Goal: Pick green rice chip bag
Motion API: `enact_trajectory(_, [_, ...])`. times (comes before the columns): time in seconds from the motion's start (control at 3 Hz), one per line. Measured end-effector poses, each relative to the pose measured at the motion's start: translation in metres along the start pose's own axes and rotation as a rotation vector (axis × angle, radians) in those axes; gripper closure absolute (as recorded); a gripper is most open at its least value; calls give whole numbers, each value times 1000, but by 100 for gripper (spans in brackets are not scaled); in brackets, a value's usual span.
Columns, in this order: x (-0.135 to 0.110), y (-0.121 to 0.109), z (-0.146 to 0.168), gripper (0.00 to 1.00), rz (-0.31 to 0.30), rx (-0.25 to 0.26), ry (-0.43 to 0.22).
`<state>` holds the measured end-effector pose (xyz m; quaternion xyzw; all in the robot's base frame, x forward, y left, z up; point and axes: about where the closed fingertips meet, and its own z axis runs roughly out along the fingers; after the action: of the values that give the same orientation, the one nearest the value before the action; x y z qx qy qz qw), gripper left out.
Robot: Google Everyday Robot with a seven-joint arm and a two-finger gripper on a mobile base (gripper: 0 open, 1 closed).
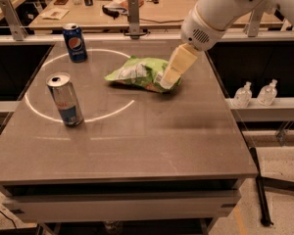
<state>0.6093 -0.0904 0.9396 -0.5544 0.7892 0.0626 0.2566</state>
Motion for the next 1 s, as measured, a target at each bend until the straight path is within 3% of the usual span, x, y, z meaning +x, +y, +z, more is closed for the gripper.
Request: enact_trajectory(1.0, [-38, -19, 66, 0, 34, -132, 5])
